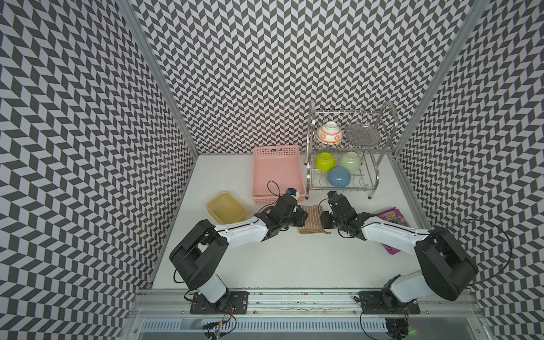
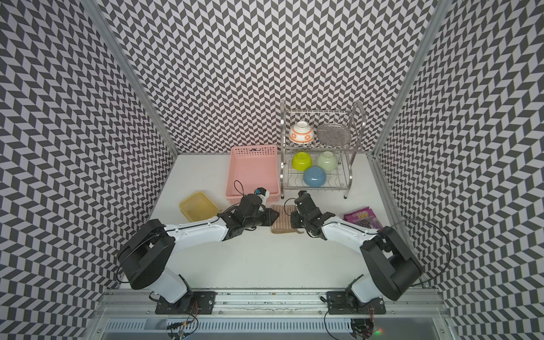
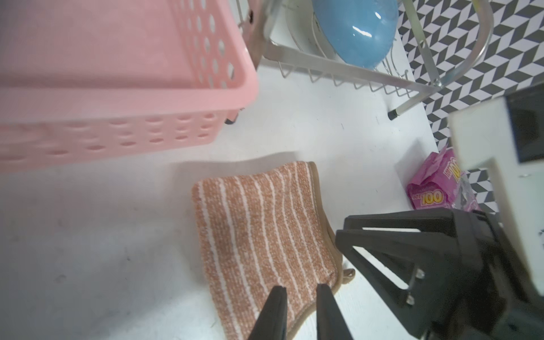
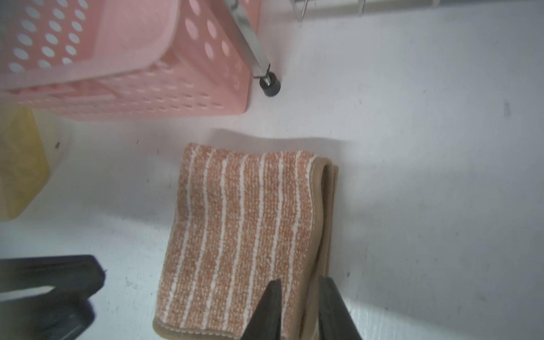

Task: Fold the square dishcloth
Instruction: Smooth out the cleaning item at the center of the board.

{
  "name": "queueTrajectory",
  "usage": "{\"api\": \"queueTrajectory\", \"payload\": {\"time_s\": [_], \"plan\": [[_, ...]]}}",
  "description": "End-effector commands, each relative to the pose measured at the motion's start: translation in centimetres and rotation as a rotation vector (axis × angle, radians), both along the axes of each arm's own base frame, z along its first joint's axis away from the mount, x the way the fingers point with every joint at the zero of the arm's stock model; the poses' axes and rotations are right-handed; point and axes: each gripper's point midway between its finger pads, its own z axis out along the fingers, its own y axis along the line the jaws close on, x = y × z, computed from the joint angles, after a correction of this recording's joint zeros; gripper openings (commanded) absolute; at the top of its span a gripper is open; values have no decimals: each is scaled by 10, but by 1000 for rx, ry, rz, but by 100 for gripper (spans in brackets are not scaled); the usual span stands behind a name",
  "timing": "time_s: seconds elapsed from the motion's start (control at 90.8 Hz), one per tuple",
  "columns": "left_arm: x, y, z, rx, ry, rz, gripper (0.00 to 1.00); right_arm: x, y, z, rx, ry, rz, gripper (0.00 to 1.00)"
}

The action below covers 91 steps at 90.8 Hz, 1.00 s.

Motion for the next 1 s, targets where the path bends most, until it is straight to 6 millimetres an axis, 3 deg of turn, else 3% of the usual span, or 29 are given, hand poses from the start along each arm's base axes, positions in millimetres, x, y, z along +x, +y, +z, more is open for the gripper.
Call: {"api": "queueTrajectory", "payload": {"time_s": [0.0,0.253,0.595,0.716,0.991], "plan": [[-11,-4,-17,-13,45,-34,21,-6,4,-2,12,-3,11,22],[-27,3,-52,17,115,-49,20,-13,-4,-24,-21,38,-7,17],[-31,14,-74,76,136,-31,20,-16,-10,-33,-43,56,-25,16],[-29,12,-61,64,113,-39,21,-12,-9,-25,-46,41,-24,16],[-7,-1,9,27,-28,-51,23,12,-5,22,-39,-64,-54,22]]}}
